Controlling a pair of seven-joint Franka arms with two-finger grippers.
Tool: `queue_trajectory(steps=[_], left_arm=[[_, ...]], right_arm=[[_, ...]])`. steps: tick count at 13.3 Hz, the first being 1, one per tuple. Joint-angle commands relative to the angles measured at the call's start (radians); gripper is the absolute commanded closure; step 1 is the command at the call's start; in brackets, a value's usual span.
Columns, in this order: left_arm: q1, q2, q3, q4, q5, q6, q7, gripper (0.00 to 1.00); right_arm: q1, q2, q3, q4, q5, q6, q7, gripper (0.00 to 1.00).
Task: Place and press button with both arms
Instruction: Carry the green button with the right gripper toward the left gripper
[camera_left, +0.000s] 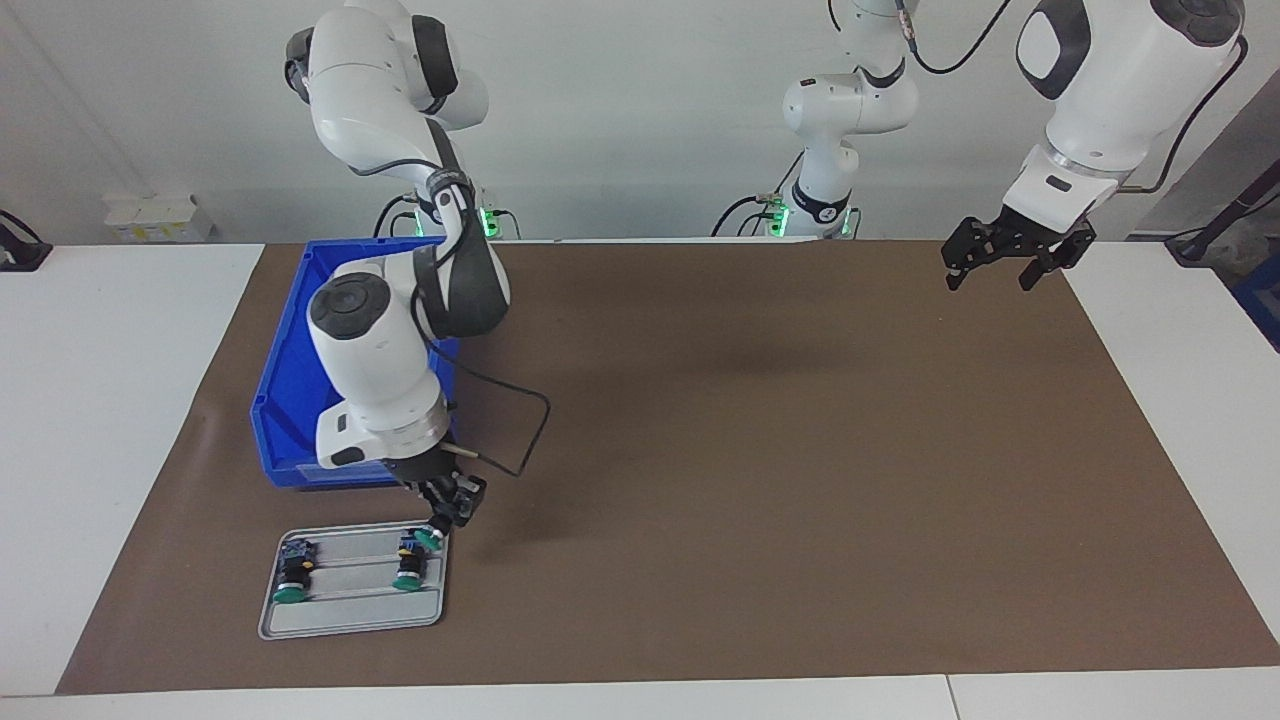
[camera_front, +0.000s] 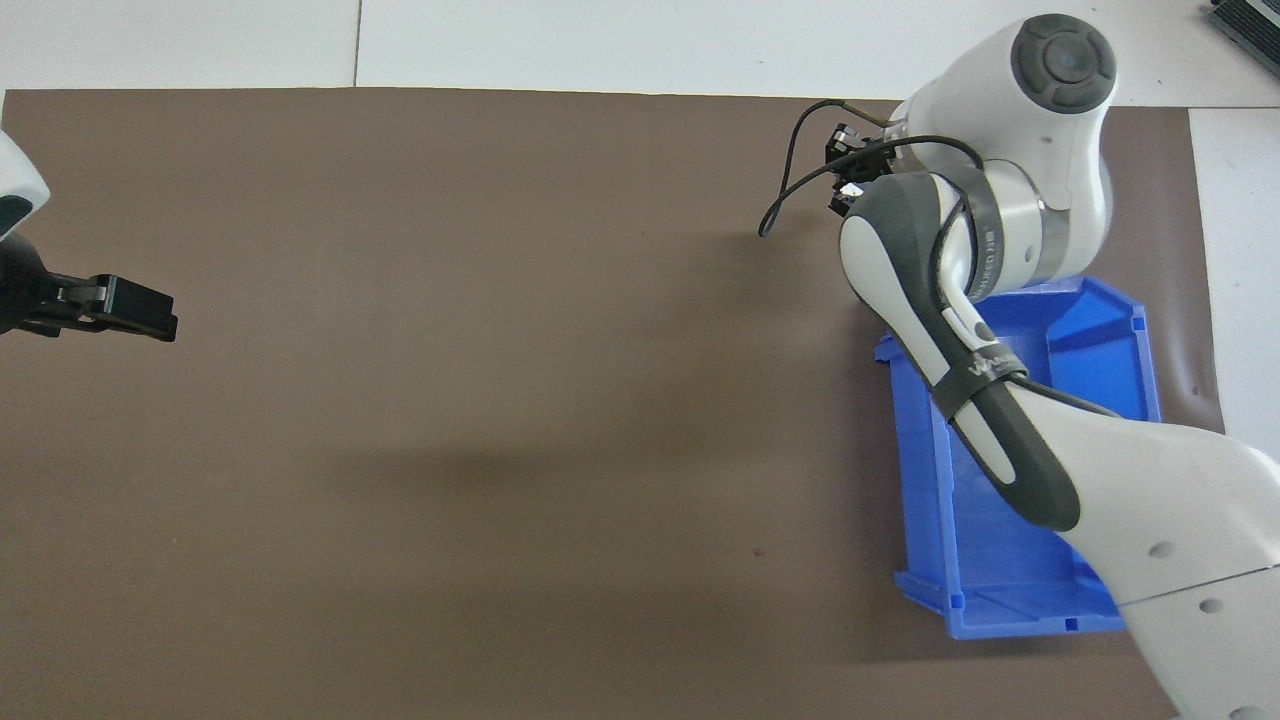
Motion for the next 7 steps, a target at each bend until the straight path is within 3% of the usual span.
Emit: queue_trajectory(steps=[1,7], left_arm=[[0.007,-0.027,-0.003,-0.031,0.006,0.007,0.007,0.00],[0.007,-0.027,-0.003,-0.031,0.006,0.007,0.007,0.00]], right_arm=[[0.076,-0.033,-0.005,-0.035,-0.030,-0.004,0.314,1.00],[0.283,-0.026,-0.004,-0.037,-0.099,-0.009,1.043,1.00]])
